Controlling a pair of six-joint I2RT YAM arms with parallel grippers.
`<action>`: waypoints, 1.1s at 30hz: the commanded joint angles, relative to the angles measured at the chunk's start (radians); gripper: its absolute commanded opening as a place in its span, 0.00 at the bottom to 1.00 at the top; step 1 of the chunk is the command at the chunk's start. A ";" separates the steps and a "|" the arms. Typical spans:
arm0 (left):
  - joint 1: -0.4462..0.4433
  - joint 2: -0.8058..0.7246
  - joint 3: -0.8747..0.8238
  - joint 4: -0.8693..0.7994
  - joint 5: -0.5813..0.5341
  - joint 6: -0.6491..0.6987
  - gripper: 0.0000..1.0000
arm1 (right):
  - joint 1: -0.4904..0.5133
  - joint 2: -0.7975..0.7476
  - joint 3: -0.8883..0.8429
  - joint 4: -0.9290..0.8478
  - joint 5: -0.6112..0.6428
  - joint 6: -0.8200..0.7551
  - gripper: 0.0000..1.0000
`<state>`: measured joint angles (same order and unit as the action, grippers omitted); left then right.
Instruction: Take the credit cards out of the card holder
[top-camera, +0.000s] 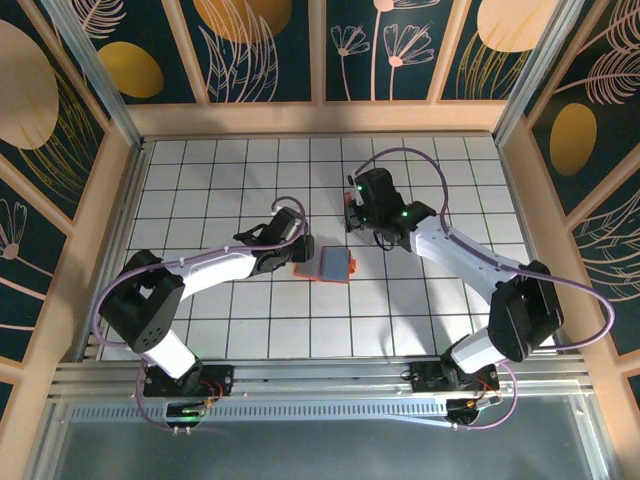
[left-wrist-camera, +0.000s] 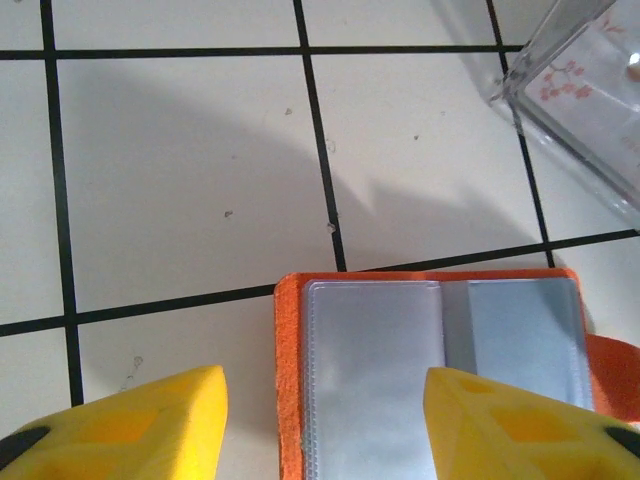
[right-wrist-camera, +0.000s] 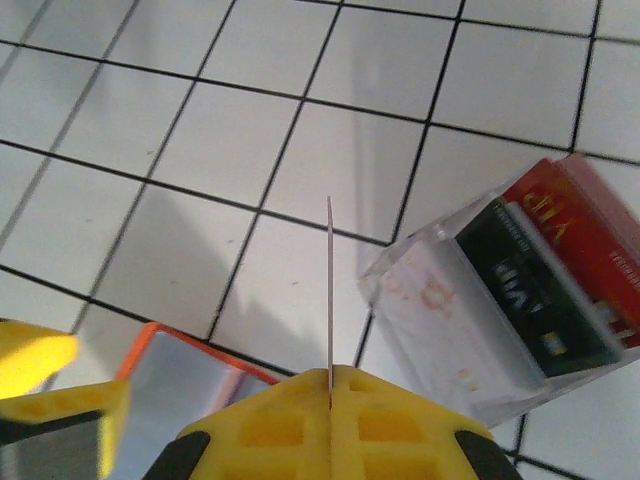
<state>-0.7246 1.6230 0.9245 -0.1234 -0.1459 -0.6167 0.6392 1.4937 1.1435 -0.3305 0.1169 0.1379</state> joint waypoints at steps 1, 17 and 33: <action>0.004 -0.017 -0.020 -0.012 0.008 -0.019 0.59 | -0.028 0.042 0.045 -0.063 0.080 -0.168 0.00; 0.004 -0.040 -0.030 -0.022 -0.013 -0.038 0.99 | -0.185 0.107 0.111 -0.062 0.049 -0.480 0.00; 0.007 -0.018 -0.028 -0.028 -0.010 -0.048 0.99 | -0.242 0.249 0.245 -0.122 -0.062 -0.614 0.00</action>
<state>-0.7246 1.6051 0.9009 -0.1349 -0.1432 -0.6533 0.4015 1.7226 1.3499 -0.4236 0.0982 -0.4412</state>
